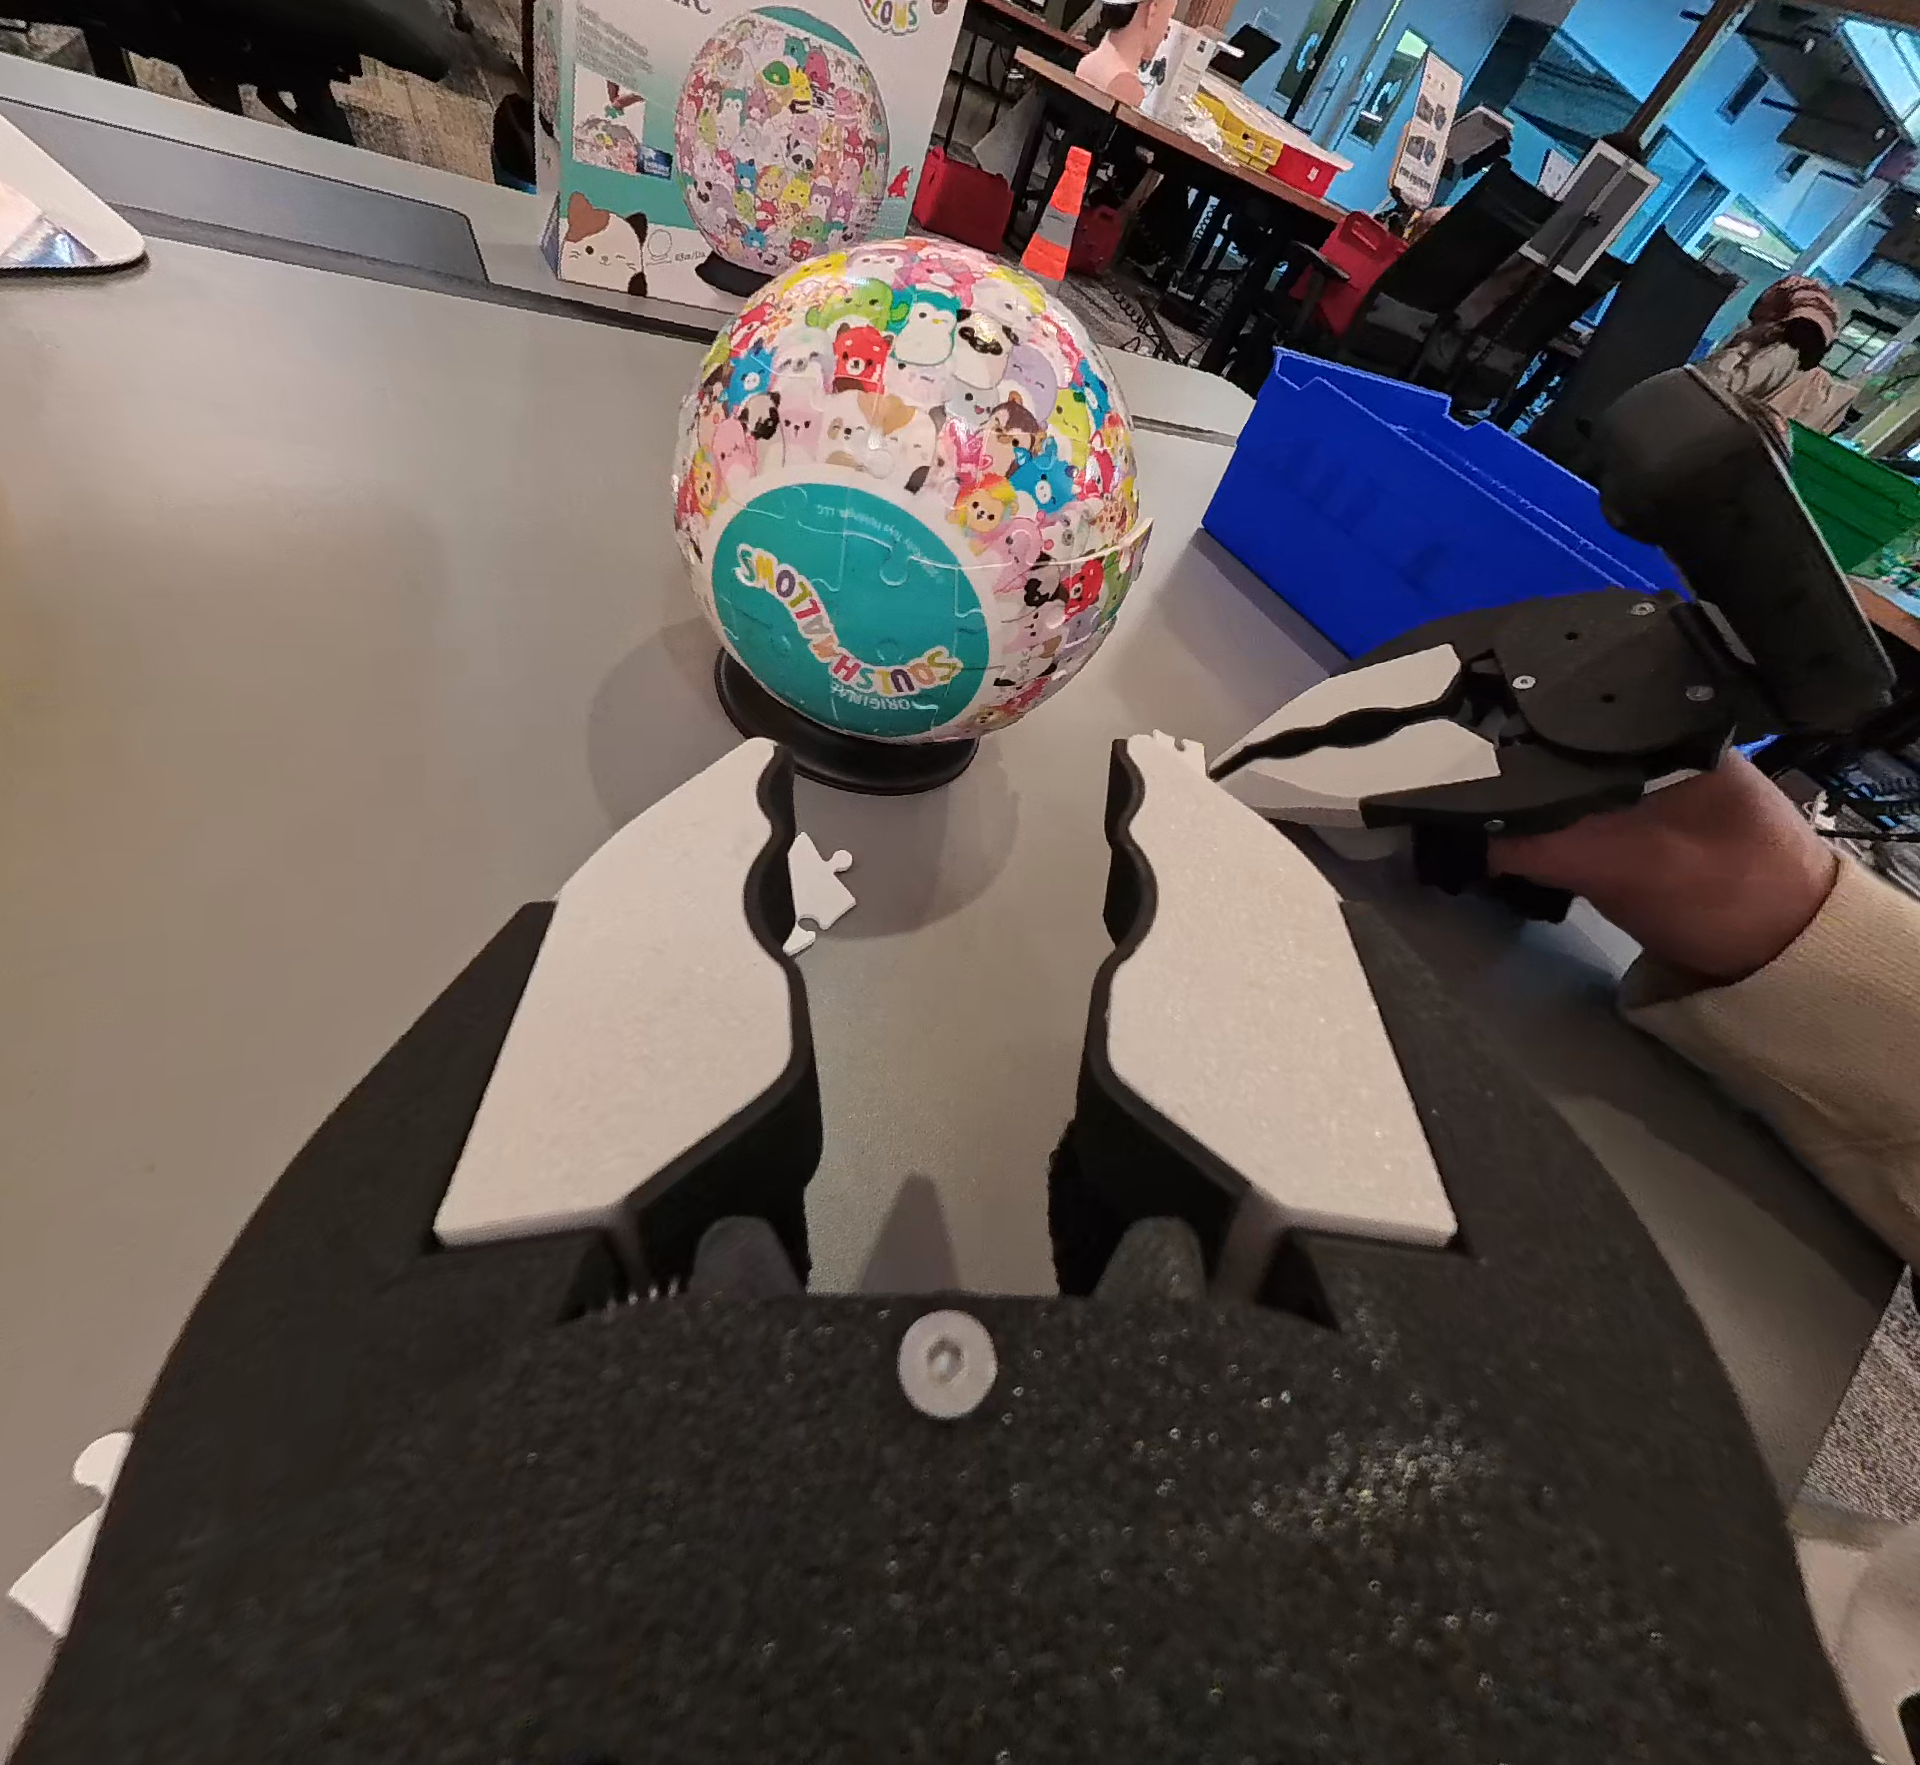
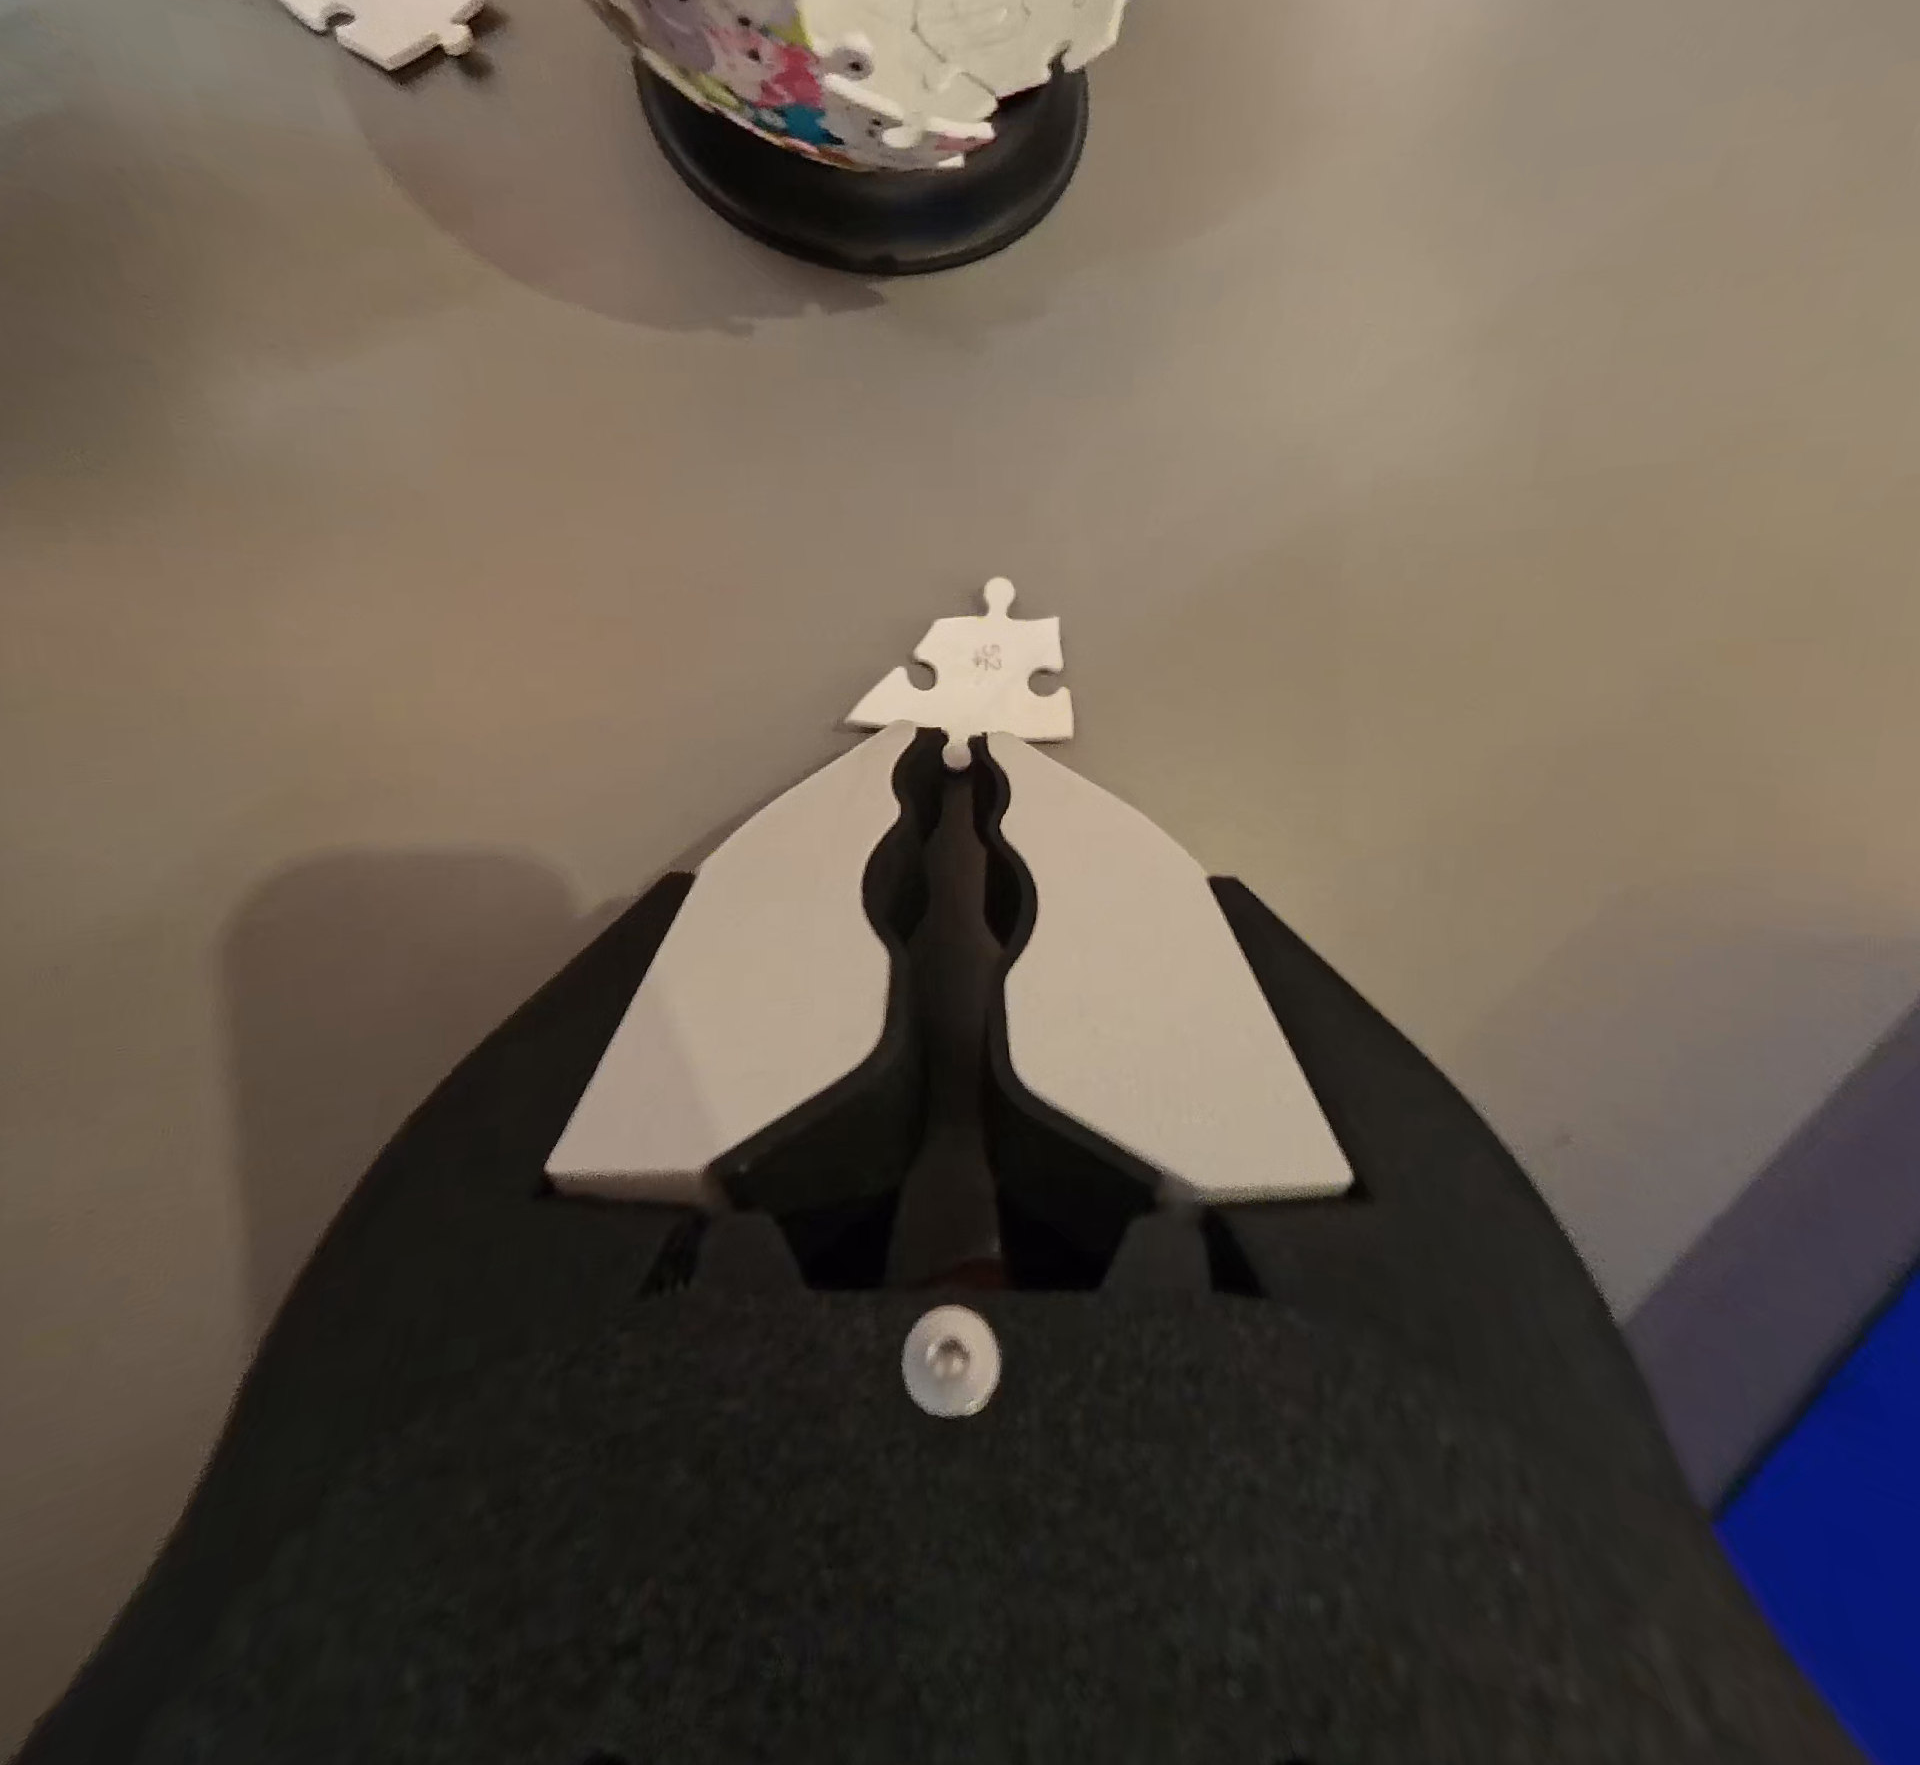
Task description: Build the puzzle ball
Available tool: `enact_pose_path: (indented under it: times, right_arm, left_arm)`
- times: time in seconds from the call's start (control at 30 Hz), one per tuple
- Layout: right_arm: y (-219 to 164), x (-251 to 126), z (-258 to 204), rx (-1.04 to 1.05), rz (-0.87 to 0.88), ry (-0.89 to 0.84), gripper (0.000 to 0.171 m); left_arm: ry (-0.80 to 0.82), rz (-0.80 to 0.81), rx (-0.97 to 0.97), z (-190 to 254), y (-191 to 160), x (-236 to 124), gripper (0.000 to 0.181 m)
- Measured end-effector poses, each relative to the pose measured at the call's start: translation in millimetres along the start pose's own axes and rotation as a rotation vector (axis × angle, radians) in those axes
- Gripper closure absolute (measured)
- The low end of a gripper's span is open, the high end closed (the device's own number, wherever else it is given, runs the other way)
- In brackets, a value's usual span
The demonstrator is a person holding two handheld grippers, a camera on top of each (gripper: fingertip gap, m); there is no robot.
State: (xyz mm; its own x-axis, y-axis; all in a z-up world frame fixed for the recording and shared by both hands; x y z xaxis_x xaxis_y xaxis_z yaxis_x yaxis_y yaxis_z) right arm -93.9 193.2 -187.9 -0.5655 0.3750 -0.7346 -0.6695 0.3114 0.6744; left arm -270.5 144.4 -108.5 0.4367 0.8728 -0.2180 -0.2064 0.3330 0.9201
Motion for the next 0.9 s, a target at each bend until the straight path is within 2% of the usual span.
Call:
enact_pose_path:
  times: [0.17,0.37,0.47,0.57,0.67,0.83,0.9]
  right_arm:
    - [9,-4,12,0.12,0.046,-0.112,0.166]
    - [63,6,22,0.176,0.126,-0.159,0.166]
    - [87,19,27,0.162,0.126,-0.116,0.166]
    - [96,31,29,0.148,0.102,-0.07,0.166]
    - [99,36,28,0.153,0.091,-0.027,0.166]
    - [99,41,14,0.202,0.055,0.175,0.166]
    - [96,41,17,0.188,0.016,0.182,0.166]
  left_arm:
    - [0.0,0.003,-0.004,0,0,0,0.124]
    - [0.001,0.019,-0.022,-2,2,-2,0.124]
    - [0.004,0.028,-0.031,-4,4,-3,0.124]
    - [0.006,0.029,-0.035,-5,4,-3,0.124]
    - [0.005,0.026,-0.033,-4,3,-3,0.124]
    - [-0.003,0.014,-0.021,-2,2,-2,0.124]
    - [-0.009,0.013,-0.022,-2,2,-2,0.124]
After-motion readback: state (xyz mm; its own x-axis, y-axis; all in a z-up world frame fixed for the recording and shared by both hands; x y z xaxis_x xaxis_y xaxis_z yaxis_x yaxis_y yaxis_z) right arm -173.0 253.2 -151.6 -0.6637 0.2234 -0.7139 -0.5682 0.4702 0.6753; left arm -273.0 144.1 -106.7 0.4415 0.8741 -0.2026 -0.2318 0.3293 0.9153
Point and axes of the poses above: each gripper's, where its closed fingertips meet, x out along the fingers, y out of its top, z = x × y across the jaws, the point moved 1 cm from there along -x, back along the fingers, and after that the axes turned 4 degrees about y, right-handed, at the moved point
